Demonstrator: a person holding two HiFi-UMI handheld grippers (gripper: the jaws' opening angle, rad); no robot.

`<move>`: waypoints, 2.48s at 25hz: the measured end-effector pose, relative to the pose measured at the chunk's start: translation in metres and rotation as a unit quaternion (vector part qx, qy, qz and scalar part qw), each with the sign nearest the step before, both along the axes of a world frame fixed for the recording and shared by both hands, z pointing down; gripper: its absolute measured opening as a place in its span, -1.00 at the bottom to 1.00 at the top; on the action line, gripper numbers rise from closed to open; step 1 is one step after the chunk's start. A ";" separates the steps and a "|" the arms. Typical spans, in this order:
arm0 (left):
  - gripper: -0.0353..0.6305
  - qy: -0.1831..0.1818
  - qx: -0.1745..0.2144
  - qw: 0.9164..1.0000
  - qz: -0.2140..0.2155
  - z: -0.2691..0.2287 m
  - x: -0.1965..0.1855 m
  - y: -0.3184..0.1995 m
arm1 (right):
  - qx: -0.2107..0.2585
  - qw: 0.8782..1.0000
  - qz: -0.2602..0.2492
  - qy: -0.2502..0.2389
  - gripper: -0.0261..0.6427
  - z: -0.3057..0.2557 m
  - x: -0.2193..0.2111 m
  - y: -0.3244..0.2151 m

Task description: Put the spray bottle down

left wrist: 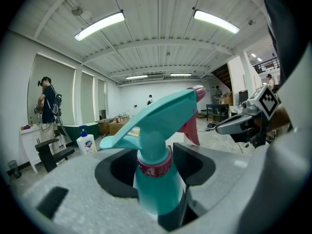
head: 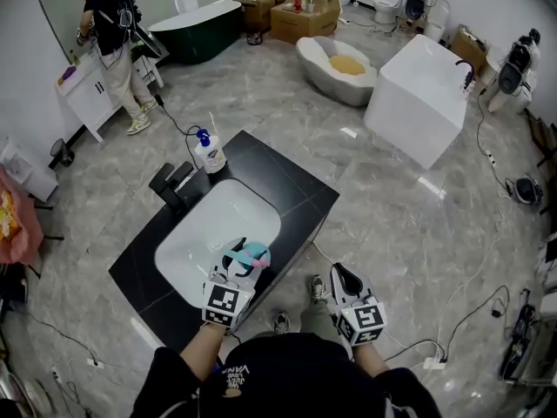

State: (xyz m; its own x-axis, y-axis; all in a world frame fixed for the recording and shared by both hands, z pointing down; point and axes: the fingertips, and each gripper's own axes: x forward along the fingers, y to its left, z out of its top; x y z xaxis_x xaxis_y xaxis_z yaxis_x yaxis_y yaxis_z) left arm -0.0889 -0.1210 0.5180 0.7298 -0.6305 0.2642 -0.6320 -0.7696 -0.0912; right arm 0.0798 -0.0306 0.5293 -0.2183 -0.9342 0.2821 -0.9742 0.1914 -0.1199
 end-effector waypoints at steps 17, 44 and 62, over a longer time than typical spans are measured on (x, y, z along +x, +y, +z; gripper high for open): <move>-0.21 -0.013 0.022 0.998 -0.053 0.004 0.063 -0.123 | -0.017 0.996 -0.083 -0.003 -0.86 0.009 0.048 -0.115; -0.21 -0.016 -0.021 0.994 -0.106 0.063 0.125 -0.300 | -0.060 0.992 -0.111 0.003 -0.87 0.038 0.128 -0.195; -0.17 -0.035 -0.048 0.990 -0.126 0.085 0.134 -0.332 | -0.070 0.991 -0.113 0.002 -0.88 0.042 0.149 -0.216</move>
